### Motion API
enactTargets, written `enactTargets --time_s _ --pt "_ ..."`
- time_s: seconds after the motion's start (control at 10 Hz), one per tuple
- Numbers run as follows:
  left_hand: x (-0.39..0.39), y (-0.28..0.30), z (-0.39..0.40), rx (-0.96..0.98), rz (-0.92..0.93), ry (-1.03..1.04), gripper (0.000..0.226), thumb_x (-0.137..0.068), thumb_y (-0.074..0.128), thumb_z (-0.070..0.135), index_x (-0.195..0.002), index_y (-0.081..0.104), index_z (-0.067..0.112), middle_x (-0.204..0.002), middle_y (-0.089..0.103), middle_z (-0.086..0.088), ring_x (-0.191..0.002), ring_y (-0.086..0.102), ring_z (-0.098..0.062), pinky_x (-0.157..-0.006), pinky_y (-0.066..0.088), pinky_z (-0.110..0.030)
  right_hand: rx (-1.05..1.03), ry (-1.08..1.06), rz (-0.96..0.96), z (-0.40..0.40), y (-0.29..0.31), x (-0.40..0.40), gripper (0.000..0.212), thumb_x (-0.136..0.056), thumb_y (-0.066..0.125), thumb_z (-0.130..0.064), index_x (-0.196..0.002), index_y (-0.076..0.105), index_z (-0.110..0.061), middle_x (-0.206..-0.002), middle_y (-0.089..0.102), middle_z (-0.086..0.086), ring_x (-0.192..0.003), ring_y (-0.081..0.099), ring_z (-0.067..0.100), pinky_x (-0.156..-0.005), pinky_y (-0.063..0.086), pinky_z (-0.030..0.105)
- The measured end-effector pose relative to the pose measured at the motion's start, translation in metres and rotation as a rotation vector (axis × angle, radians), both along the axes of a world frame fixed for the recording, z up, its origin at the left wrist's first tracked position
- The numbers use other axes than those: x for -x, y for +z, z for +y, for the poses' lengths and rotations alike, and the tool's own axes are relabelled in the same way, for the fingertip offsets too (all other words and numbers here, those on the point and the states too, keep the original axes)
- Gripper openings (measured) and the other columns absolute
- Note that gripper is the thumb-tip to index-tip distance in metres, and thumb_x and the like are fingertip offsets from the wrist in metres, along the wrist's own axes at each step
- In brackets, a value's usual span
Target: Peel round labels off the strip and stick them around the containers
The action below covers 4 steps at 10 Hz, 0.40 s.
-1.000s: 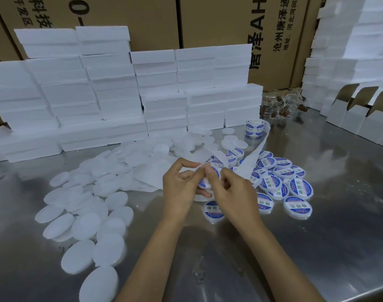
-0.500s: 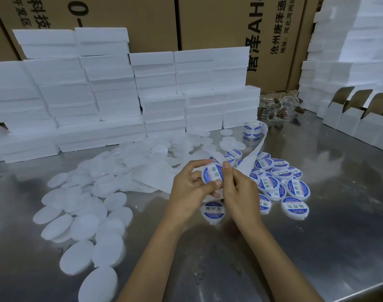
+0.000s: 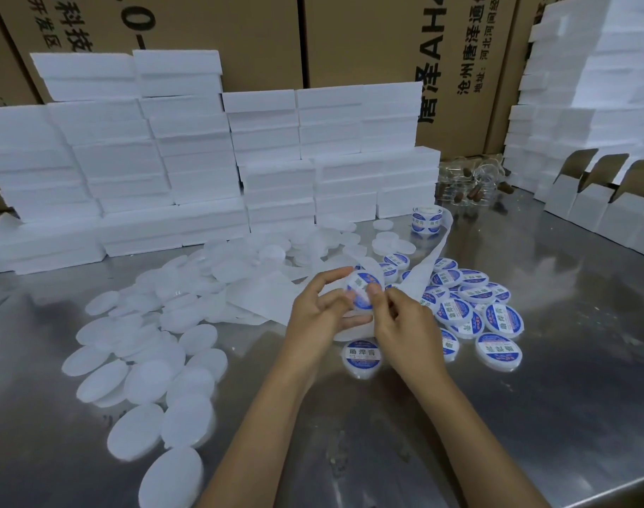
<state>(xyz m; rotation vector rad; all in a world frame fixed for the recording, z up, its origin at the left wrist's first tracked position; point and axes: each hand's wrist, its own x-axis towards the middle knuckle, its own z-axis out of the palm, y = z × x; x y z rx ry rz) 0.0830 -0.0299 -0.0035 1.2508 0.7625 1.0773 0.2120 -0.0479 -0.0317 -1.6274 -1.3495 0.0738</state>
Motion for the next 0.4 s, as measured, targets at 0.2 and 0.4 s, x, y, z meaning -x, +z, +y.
enactTargets --time_s 0.2,0.4 --pt "0.006 0.0 0.005 0.029 0.012 0.079 0.042 -0.093 0.06 -0.002 -0.124 0.062 0.026 -0.103 0.077 -0.006 -0.09 0.073 -0.021 -0.069 0.06 -0.031 0.123 -0.442 0.057 -0.003 0.001 -0.062 0.059 -0.097 0.033 -0.063 -0.071 0.05 -0.013 -0.07 0.056 0.005 -0.071 0.053 0.031 -0.066 0.038 0.034" --pt "0.013 -0.006 0.009 0.11 0.142 0.287 0.025 -0.09 0.057 0.002 -0.104 0.068 0.019 -0.08 0.074 -0.007 -0.055 0.062 -0.01 -0.049 0.051 -0.026 0.227 -0.596 0.048 -0.018 -0.005 -0.102 0.062 -0.087 0.046 -0.073 -0.07 0.056 -0.014 -0.08 0.064 0.009 -0.078 0.058 0.033 -0.07 0.039 0.034"
